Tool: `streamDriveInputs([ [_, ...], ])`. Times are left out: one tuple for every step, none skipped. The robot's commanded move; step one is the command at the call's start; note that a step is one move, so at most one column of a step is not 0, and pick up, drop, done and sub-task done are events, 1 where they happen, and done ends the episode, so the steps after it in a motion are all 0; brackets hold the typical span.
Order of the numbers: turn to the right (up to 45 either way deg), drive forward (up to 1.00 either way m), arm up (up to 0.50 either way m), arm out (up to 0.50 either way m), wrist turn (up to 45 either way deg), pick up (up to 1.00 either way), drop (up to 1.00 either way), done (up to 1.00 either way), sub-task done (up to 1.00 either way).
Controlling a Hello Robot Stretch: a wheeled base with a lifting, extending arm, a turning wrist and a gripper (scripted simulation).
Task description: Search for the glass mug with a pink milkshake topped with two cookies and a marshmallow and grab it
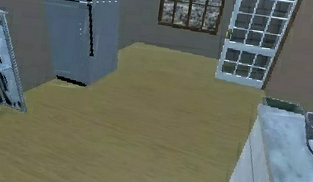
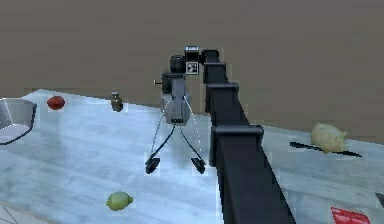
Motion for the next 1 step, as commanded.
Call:
streamDriveInputs([
  [0.0,0.0,0.0,0.0,45.0,0.0,0.0,0.0,0.0],
])
